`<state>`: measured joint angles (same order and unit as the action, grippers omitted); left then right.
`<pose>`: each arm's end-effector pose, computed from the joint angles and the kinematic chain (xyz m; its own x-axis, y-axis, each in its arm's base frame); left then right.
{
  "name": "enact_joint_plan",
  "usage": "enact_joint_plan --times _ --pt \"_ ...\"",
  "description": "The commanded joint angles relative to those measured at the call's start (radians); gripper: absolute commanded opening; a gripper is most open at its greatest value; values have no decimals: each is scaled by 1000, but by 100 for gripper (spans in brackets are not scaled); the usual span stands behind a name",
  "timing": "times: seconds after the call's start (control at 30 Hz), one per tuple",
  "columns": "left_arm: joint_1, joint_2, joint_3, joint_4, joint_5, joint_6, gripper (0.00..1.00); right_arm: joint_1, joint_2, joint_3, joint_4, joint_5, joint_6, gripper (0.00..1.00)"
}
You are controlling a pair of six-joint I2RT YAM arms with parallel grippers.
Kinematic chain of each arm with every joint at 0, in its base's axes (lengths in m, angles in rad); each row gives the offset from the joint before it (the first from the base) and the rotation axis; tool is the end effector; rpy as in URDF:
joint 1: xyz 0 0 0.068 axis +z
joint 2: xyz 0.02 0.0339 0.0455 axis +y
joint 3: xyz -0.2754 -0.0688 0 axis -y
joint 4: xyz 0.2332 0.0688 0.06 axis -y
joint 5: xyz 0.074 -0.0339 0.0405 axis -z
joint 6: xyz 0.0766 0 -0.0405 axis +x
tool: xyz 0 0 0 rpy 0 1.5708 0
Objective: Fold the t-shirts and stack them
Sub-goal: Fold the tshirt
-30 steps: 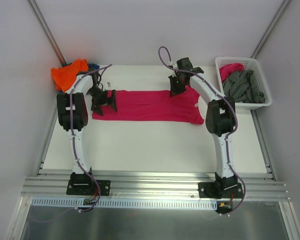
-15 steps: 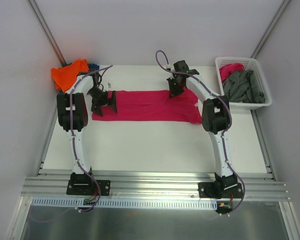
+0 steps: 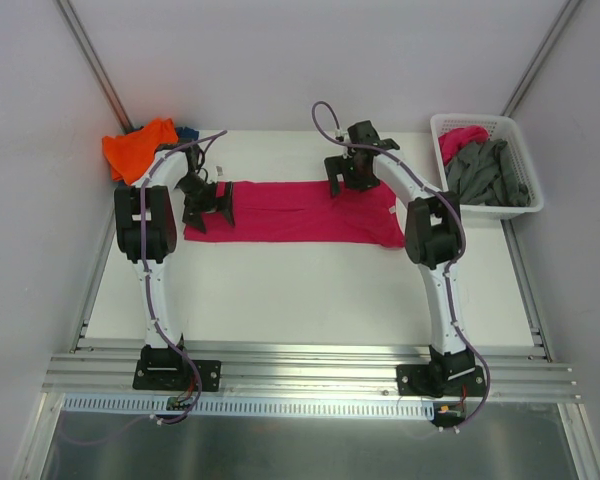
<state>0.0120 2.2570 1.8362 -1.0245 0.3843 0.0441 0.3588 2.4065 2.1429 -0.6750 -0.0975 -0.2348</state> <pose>0.4503 -0.0233 0.1422 -0.9895 0.0290 -0.1414 0.0795 0.9272 -0.3661 0.5160 0.2015 0.1742 -0.6408 -0.4876 -0.5930 -0.5680 0.8208 -0.0611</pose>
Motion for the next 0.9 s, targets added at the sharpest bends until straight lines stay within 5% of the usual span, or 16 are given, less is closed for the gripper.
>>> enact_joint_plan --times 0.0,0.57,0.87 --pt "-9 -54 11 -14 -10 19 99 -11 -176 -65 -3 24 23 100" --pt "-9 -117 41 -17 -2 25 99 -69 -534 -576 -40 -155 124 100" --pt "-9 -128 44 -25 -48 54 99 -70 -345 -434 -37 -222 196 99"
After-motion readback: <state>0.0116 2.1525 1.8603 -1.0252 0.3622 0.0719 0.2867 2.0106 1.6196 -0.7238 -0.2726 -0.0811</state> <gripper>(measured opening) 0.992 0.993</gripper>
